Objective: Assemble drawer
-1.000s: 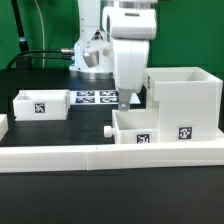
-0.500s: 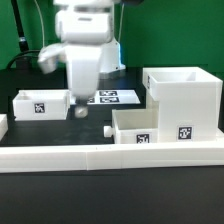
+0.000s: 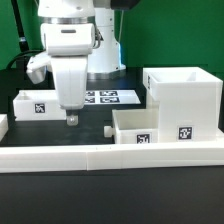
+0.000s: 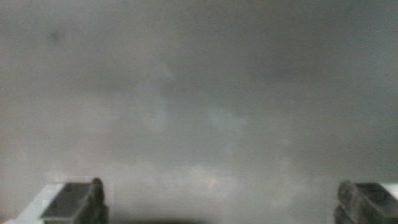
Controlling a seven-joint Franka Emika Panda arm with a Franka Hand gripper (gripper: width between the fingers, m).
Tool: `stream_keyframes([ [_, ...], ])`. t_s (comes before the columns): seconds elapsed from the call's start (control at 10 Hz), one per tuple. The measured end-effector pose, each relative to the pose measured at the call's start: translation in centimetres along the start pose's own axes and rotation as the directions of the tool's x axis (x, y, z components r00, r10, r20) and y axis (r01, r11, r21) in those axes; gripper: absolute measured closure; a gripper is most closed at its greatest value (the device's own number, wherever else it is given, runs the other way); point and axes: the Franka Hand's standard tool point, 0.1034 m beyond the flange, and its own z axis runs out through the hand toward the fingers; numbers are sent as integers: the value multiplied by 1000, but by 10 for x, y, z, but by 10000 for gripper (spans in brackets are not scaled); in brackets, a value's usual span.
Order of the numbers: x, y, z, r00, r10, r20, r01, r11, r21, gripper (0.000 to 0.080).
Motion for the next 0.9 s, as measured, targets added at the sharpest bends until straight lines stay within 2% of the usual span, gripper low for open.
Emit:
stream_keyframes([
  [0.1,0,-2,1,999,-7,-51,7,1000,-1,151],
  [0.3,3,-8,9,993,7,-119,-4,1000,23,151],
  [0.7,41,1,18,988,50,-148,-44,998,42,151],
  [0.9,57,9,17,985,74,-154,-68,997,46,151],
])
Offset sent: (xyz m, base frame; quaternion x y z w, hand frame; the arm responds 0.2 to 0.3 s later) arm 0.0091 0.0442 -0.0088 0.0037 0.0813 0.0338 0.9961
